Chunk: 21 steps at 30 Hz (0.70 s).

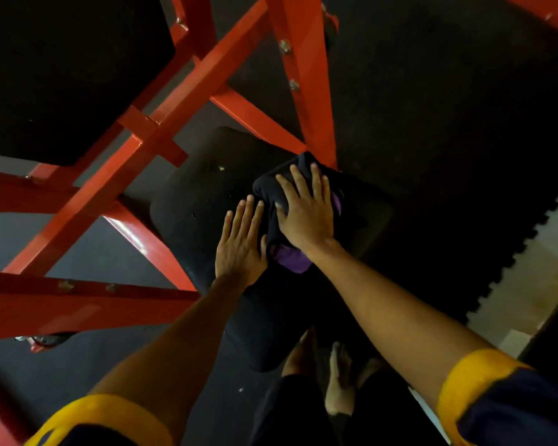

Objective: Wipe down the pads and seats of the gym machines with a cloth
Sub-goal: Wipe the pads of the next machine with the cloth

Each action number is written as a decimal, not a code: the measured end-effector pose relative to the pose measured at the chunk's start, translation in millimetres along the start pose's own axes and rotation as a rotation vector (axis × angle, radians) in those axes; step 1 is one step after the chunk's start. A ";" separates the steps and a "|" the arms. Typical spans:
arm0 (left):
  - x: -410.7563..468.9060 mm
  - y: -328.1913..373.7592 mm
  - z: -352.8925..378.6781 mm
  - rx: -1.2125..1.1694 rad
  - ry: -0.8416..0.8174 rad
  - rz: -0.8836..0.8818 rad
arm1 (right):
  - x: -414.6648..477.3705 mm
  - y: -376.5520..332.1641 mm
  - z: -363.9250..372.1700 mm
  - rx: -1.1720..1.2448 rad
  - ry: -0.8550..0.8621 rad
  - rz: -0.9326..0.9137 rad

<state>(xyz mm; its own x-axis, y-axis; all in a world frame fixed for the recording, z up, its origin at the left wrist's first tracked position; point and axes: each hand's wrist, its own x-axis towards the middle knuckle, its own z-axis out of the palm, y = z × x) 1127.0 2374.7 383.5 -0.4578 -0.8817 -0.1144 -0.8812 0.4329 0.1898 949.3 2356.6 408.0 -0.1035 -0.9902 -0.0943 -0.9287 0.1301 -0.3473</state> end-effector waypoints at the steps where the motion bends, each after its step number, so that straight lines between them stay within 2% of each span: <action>1: 0.9 -0.5 -1.5 -0.012 0.001 -0.005 | 12.8 -2.3 -2.6 -0.006 -0.031 -0.004; 8: 12.9 22.9 -2.7 -0.104 0.070 -0.161 | -25.4 34.0 -14.7 -0.023 -0.042 -0.170; 11: 16.9 24.5 0.8 -0.124 0.088 -0.181 | -5.6 37.4 -14.7 -0.038 -0.049 -0.201; 14: 24.3 30.2 -1.5 -0.155 0.100 -0.238 | 40.8 29.3 -16.0 -0.026 -0.114 -0.180; 18: 47.0 39.5 -5.9 -0.171 0.131 -0.349 | 97.9 28.5 -21.5 0.114 -0.205 -0.131; 21: 66.2 41.7 -5.0 -0.172 0.167 -0.460 | 98.4 42.8 -33.4 0.263 -0.259 0.006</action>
<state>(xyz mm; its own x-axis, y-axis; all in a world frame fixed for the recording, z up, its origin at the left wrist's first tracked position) 1060.6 2333.4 388.7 0.0102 -0.9975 -0.0692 -0.9483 -0.0316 0.3159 887.5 2263.0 415.0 0.0163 -0.9479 -0.3182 -0.8013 0.1780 -0.5712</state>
